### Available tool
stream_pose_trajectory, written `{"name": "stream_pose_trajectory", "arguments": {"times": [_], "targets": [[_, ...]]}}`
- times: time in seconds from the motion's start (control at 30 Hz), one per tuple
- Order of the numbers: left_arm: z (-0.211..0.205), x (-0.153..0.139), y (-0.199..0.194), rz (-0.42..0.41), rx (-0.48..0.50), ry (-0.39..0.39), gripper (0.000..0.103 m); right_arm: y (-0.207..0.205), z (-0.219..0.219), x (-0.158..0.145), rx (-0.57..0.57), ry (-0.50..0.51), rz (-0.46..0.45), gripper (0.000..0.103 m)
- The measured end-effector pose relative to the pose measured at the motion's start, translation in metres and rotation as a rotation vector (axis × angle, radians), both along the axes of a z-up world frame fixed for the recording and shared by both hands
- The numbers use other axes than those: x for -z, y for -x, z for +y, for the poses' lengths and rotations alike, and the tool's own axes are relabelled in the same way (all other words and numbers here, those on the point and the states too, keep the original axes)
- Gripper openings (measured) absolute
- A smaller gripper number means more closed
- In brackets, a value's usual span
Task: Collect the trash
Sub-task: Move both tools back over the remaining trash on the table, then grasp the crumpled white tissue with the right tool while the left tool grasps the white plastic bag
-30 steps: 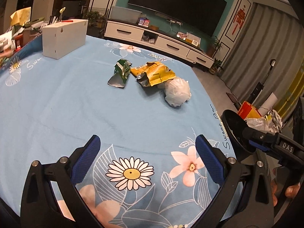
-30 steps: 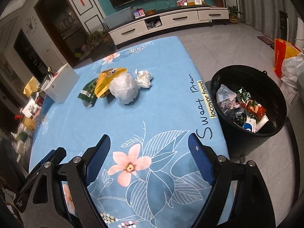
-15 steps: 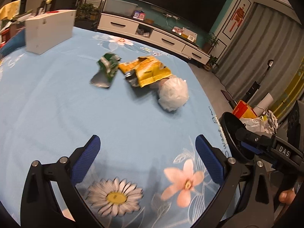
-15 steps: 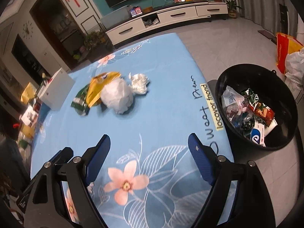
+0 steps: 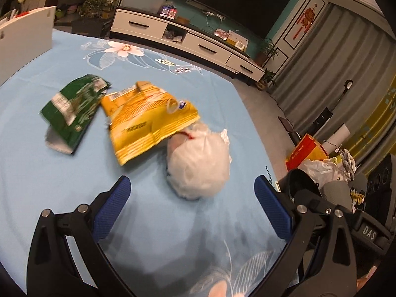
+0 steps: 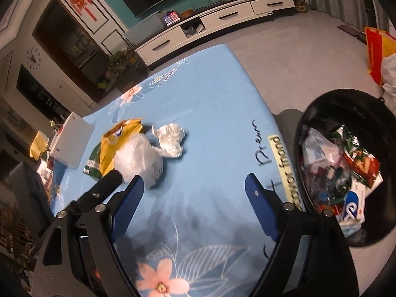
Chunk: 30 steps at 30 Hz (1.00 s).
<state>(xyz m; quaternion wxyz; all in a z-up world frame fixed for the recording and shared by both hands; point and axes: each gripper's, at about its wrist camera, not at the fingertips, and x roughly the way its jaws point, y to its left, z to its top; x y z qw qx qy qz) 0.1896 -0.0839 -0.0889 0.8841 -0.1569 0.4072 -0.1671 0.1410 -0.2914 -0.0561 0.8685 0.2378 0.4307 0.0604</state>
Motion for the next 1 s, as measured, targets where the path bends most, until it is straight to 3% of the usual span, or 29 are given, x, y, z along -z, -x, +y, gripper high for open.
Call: {"name": "stream_pose_trajectory", "arguments": {"times": [0.1, 0.3, 0.37, 0.47, 0.6, 0.8, 0.9, 0.97, 1.0], "targets": [[-0.007, 0.005, -0.012, 0.001, -0.012, -0.017, 0.096, -0.013, -0.001, 0.004, -0.006, -0.023, 0.002, 0.083], [-0.008, 0.015, -0.025, 0.026, -0.008, -0.028, 0.058, -0.035, 0.003, 0.008, -0.022, -0.039, 0.003, 0.082], [-0.008, 0.016, -0.024, 0.021, 0.004, -0.028, 0.033, -0.043, 0.006, 0.009, -0.035, -0.030, 0.007, 0.082], [-0.006, 0.012, -0.013, -0.002, 0.038, -0.043, 0.024, -0.058, 0.017, 0.013, -0.065, -0.006, 0.011, 0.082], [0.009, 0.006, 0.004, 0.002, 0.053, -0.013, 0.023, -0.074, 0.033, 0.016, -0.101, 0.056, 0.009, 0.081], [0.032, 0.002, 0.026, 0.020, 0.059, 0.025, 0.023, -0.098, 0.056, 0.027, -0.148, 0.131, 0.030, 0.064], [0.043, 0.004, 0.032, 0.044, 0.061, 0.066, 0.023, -0.103, 0.066, 0.034, -0.170, 0.177, 0.048, 0.048], [0.046, 0.004, 0.034, 0.052, 0.062, 0.080, 0.023, -0.104, 0.071, 0.037, -0.175, 0.208, 0.056, 0.032], [0.049, 0.004, 0.037, 0.063, 0.069, 0.096, 0.023, -0.101, 0.073, 0.036, -0.176, 0.225, 0.046, 0.031]]}}
